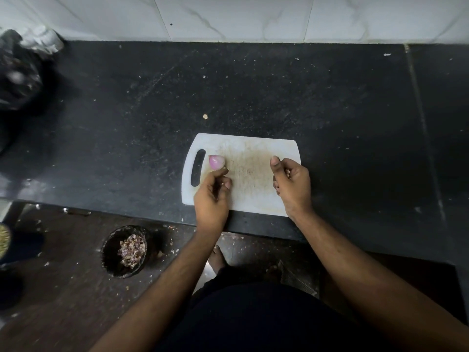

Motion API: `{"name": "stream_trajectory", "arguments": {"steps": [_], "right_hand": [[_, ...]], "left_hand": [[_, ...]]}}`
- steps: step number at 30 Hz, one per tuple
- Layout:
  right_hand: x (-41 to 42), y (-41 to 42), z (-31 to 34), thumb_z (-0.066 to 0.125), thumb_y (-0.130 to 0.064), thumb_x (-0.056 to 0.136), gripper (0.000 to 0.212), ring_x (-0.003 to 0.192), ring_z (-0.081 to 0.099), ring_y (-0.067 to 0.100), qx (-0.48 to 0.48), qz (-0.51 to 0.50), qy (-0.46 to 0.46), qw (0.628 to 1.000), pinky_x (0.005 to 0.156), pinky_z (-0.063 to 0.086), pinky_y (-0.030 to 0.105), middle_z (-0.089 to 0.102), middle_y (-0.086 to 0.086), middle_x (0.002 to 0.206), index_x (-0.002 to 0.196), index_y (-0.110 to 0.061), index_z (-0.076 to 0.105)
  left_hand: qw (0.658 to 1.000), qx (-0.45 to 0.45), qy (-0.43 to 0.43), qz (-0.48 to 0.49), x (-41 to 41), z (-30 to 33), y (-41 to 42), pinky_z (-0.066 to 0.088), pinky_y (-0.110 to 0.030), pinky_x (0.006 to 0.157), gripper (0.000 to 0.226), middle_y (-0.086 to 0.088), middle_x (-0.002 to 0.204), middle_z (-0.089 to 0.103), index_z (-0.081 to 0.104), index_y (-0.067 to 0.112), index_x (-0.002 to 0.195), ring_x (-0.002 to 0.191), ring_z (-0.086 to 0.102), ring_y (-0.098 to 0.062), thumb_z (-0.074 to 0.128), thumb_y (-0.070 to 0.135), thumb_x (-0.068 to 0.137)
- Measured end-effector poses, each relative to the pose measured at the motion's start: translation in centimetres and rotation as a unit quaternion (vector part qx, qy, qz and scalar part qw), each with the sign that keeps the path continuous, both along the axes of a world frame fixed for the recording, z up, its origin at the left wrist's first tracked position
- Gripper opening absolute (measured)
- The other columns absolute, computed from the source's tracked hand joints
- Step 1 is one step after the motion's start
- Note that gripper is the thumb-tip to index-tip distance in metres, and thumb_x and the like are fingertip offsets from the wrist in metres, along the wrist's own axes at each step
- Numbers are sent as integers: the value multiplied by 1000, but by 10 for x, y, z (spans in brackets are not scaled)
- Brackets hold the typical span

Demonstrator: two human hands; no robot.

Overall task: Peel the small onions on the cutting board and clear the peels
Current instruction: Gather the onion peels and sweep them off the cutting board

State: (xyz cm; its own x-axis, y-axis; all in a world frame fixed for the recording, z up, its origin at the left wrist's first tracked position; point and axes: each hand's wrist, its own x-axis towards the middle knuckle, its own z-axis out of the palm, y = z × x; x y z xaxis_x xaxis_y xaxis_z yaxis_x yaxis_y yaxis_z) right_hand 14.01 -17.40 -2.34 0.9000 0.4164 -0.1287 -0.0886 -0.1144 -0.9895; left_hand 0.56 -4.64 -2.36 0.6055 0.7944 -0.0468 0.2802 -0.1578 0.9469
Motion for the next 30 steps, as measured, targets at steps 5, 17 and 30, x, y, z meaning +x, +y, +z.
{"name": "stream_trajectory", "arguments": {"steps": [5, 17, 30], "right_hand": [[-4, 3, -7, 65, -17, 97, 41, 54, 33, 10, -84, 26, -111, 990, 51, 30, 32, 38, 7, 55, 64, -5, 42], [-14, 15, -8, 42, -44, 104, 27, 52, 58, 24, -306, 151, -386, 857, 44, 44, 35, 60, -5, 64, 96, -20, 49], [-20, 36, 4, 48, -33, 105, 14, 70, 68, 27, -359, 183, -360, 842, 57, 54, 41, 70, -1, 84, 111, -21, 46]], "left_hand": [[996, 41, 60, 43, -6, 1, 8, 52, -12, 85, 14, 4, 106, 74, 69, 16, 111, 94, 66, 0, 62, 11, 101], [938, 212, 200, -186, 18, 16, 10, 43, -14, 80, 27, -11, 109, 62, 74, 5, 118, 99, 56, -22, 53, 17, 104], [979, 175, 96, -31, -12, 16, 37, 49, -23, 79, 9, -4, 103, 67, 65, 8, 107, 88, 62, -18, 59, 7, 100]]}}
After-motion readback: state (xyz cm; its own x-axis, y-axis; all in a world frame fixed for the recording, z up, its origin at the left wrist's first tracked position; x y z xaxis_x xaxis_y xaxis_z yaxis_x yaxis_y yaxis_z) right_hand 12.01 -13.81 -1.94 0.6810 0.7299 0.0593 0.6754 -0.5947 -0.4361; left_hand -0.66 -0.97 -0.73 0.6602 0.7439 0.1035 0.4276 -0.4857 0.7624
